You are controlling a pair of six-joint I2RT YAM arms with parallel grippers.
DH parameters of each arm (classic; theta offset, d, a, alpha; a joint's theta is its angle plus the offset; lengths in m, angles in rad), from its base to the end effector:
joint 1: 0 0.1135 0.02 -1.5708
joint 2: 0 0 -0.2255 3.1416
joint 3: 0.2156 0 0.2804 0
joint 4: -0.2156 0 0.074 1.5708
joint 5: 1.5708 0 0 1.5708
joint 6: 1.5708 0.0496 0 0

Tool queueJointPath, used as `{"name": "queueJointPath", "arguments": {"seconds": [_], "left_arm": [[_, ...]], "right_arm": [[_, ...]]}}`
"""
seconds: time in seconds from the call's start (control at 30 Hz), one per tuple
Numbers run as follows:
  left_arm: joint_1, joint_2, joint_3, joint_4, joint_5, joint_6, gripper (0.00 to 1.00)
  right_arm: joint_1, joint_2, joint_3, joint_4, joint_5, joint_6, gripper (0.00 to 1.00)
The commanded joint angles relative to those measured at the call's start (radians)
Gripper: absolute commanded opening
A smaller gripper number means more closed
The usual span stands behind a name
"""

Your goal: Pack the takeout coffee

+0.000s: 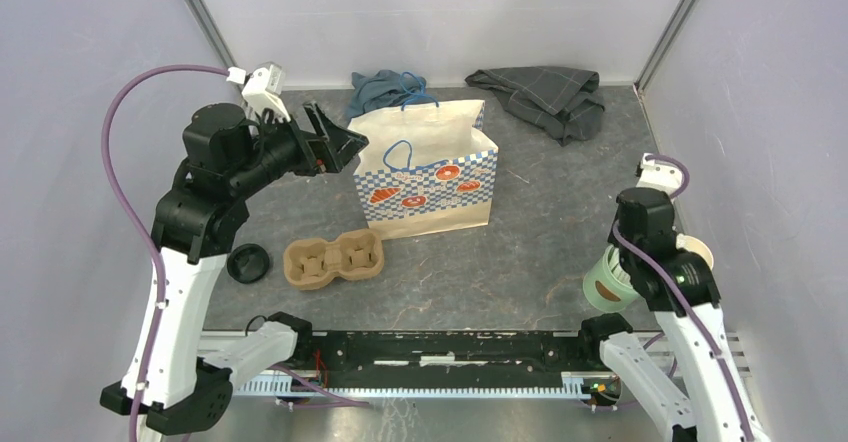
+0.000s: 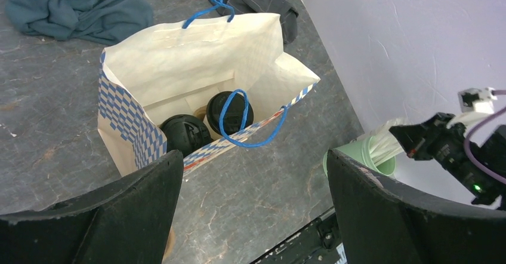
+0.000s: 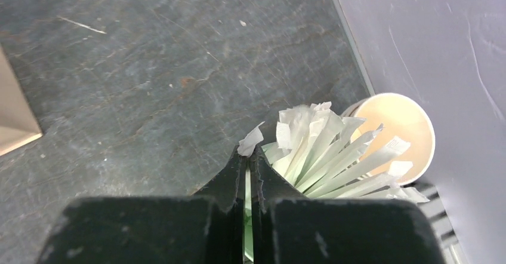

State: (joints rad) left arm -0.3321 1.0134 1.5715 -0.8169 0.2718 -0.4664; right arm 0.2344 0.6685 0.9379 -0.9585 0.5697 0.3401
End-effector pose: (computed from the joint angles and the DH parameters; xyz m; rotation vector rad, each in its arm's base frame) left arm 0.2027 -0.0840 0.4696 0.0715 1.8955 -0.8021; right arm 0.1817 0.0159 0.3104 0.4068 2.1134 -0.3137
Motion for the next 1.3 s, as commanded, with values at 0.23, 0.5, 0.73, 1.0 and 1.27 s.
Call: {"name": "queueJointPath", "arguments": {"seconds": [0.23,0.5,0.73,1.0,1.27], "left_arm": [[-0.001,0.005,0.018,0.025,0.002,-0.099,0.94],[0.0,-0.052,-0.054,0.064,-0.007,-0.176,0.93],[0.0,-0.072,-0.073,0.075,-0.038,-0.19,0.93],[-0.001,-0.017,-0.047,0.072,-0.018,-0.146,0.93],[0.0,0.042,0.005,0.074,-0.004,-0.097,0.93]], "right_arm": [[-0.003,-0.12,-0.072,0.086,-0.124,-0.177,0.0],[-0.002,-0.078,0.081,0.015,0.006,-0.186,0.0],[-0.001,-0.043,0.32,-0.1,-0.087,-0.268,0.0],[-0.002,0.004,0.568,-0.087,-0.364,-0.364,0.0],[0.0,0.191,0.541,0.65,-0.911,-0.033,0.0]]}}
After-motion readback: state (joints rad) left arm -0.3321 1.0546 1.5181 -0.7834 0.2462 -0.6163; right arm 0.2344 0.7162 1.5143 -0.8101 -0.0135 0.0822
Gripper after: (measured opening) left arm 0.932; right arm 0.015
